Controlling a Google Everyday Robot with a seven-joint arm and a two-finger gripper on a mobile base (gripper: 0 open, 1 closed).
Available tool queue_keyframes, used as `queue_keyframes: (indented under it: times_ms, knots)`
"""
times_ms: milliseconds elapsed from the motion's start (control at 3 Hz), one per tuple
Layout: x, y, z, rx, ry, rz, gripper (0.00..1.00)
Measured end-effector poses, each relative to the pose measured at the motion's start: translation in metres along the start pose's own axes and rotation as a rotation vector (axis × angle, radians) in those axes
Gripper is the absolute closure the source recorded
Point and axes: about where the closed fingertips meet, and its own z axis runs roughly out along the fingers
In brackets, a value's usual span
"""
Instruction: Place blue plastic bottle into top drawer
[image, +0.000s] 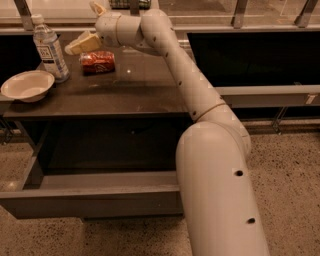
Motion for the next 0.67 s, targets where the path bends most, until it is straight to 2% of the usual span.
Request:
queue_keyframes:
  times_ms: [333,667]
  knots:
    - [-0.004,-0.001,0.029,-0.009,0.009,0.032,0.0]
    - [0.006,0.014,0.054,-0.081,0.063,0.11,0.0]
